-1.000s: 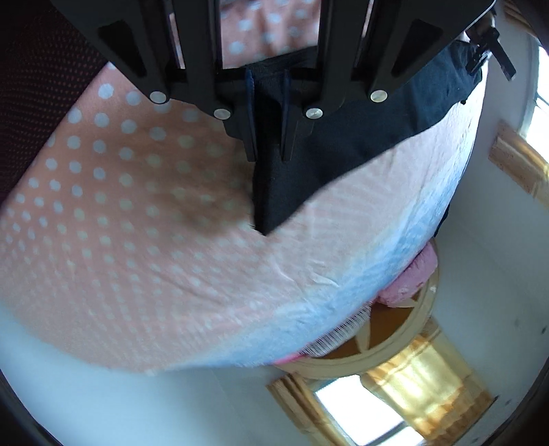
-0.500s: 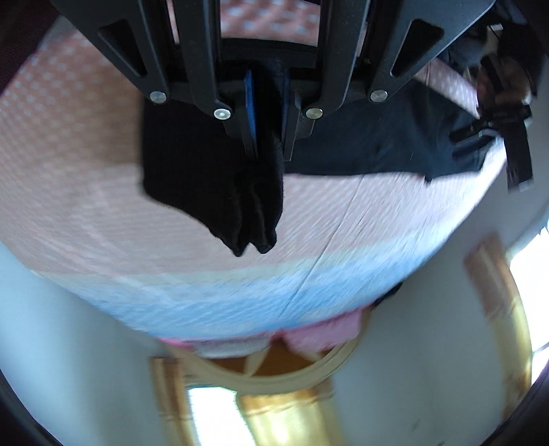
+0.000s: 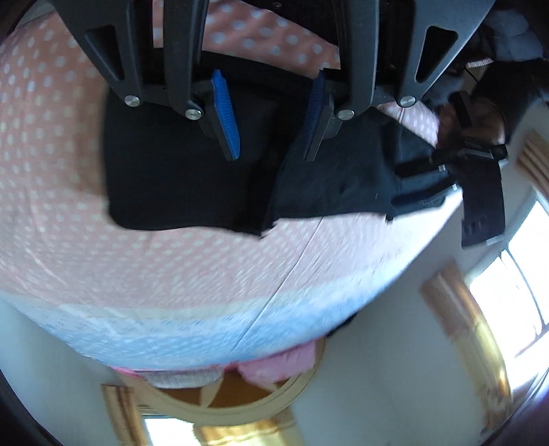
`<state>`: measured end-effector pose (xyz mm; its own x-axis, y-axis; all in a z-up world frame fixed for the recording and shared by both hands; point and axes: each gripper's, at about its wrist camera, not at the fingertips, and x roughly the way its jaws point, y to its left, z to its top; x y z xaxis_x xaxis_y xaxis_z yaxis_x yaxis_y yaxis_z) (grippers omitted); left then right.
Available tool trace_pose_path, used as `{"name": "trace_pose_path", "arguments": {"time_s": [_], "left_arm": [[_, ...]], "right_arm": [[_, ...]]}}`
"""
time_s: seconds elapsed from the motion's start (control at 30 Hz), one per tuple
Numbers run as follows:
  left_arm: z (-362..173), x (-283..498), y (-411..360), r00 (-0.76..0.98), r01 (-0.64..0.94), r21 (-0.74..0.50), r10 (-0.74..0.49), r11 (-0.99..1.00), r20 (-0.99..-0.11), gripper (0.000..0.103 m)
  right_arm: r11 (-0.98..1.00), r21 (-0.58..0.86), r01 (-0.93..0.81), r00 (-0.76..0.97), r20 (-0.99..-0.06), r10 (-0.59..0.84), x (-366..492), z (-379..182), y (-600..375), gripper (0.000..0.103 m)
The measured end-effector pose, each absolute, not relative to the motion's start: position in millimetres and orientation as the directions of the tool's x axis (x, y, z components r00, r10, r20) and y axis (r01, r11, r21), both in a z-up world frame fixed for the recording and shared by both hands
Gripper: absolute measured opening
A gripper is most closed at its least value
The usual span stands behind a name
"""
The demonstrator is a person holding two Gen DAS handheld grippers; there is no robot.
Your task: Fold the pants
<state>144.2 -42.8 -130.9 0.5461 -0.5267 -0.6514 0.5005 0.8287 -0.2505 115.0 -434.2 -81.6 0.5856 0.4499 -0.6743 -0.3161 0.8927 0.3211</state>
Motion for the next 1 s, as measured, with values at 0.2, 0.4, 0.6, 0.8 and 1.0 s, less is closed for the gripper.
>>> {"name": "trace_pose_path", "arguments": {"time_s": [0.2,0.4,0.6,0.8,1.0], "left_arm": [[-121.7,149.5,-95.9,0.473,0.577,-0.292,-0.604,0.763,-0.642,0.097],[-125.5,157.7,-163.0,0.354,0.63,-0.361,-0.668,0.688,-0.655,0.083],[-142.1,170.0,-202.8,0.297,0.592,-0.41,-0.66,0.694,-0.69,0.065],[-140.3,170.3,-211.6,0.316,0.585,-0.394,-0.646,0.709,-0.694,0.015],[-125.4,160.6,-203.7,0.324,0.59,-0.421,-0.68,0.689,-0.658,0.012]], "right_arm": [[0.887,0.458,-0.063,0.676,-0.634,0.376,126.8,-98.4,-484.8,0.043],[0.891,0.451,-0.039,0.71,-0.615,0.342,120.5,-99.1,-489.1,0.043],[0.882,0.47,-0.018,0.769,-0.557,0.313,108.9,-89.0,-500.9,0.046],[0.88,0.474,0.015,0.805,-0.529,0.271,109.4,-88.7,-512.8,0.053],[0.874,0.486,0.026,0.824,-0.506,0.256,104.6,-86.9,-518.3,0.053]]}}
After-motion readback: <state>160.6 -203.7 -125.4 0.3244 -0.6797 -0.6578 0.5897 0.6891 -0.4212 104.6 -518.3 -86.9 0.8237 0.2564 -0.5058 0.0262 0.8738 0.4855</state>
